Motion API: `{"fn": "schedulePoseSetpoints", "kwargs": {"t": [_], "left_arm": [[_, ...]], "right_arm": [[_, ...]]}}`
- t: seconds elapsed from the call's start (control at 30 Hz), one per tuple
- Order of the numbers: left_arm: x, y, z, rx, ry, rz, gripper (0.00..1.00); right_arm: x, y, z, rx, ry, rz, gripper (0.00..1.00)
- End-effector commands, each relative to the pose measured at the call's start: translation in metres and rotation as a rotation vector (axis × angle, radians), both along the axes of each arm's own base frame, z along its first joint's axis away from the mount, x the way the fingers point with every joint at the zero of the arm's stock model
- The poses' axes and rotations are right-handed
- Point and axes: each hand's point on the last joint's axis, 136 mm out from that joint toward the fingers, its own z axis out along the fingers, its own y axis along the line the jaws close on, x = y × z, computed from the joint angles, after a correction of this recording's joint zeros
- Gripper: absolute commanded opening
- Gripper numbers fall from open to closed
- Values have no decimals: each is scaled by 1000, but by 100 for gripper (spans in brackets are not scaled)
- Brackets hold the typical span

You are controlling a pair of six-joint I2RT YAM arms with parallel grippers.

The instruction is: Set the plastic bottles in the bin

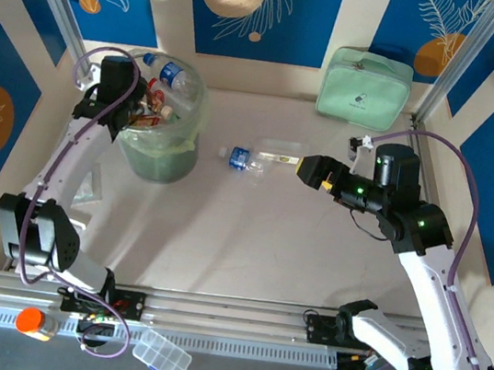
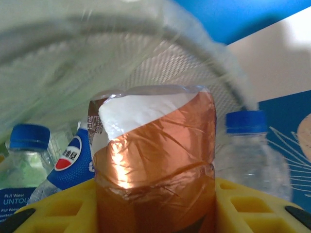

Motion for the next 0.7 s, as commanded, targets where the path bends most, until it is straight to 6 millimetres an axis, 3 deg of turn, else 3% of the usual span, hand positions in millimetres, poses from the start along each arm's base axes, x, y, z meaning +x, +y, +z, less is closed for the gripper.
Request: {"fn": "schedulePoseSetpoints", "kwargs": {"t": [0.0, 0.1, 0.3, 0.43, 0.67], "left_arm": [[7, -9, -6, -53, -26, -9, 46], [6, -12, -17, -44, 2, -27, 48], [5, -22, -20, -43, 13, -90, 65], [-2, -21, -4, -18, -1, -100, 77], [-23, -12, 32, 19, -42, -80, 82]], "right_arm": [[0, 1, 8, -5, -27, 23, 100], [2, 2, 5, -5, -22, 23, 100], [5, 4, 1, -1, -15, 25, 100], [4, 4, 1, 2, -14, 23, 100], [2, 2, 2, -7, -15, 18, 100]]}}
